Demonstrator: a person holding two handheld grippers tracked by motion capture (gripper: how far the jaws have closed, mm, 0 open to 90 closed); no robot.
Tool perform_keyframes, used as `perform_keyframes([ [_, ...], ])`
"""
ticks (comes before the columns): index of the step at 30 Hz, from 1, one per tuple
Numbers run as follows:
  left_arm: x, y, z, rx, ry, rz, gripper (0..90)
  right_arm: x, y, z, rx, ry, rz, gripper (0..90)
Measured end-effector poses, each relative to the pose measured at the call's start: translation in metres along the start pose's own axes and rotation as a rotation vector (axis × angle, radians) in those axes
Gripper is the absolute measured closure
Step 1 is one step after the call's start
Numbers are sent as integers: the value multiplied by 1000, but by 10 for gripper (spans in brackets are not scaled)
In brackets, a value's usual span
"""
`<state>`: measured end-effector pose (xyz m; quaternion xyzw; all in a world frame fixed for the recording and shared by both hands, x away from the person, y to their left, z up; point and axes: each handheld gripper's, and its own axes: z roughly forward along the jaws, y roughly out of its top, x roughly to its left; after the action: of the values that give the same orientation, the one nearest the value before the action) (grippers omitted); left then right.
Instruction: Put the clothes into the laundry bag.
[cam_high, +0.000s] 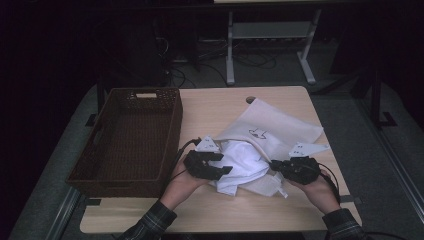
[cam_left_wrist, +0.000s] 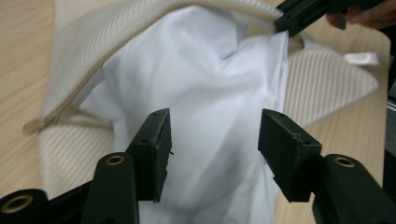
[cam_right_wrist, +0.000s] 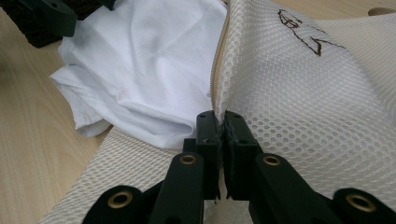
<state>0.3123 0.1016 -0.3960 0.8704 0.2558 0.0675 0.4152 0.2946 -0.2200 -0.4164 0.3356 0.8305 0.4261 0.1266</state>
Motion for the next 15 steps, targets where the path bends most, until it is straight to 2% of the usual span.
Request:
perform_keyframes([
  [5, 2, -13, -3, 12, 33, -16, 338, 0, 0, 1, 3, 0, -1, 850],
  [10, 3, -21, 8, 45, 45, -16, 271, 0, 0, 2, 11, 1, -5, 849],
  [12, 2, -22, 11, 46, 58, 0, 303, 0, 0, 2, 12, 0, -7, 849],
  [15, 1, -24, 13, 53, 71, 17, 447, 1, 0, 2, 12, 1, -10, 850],
])
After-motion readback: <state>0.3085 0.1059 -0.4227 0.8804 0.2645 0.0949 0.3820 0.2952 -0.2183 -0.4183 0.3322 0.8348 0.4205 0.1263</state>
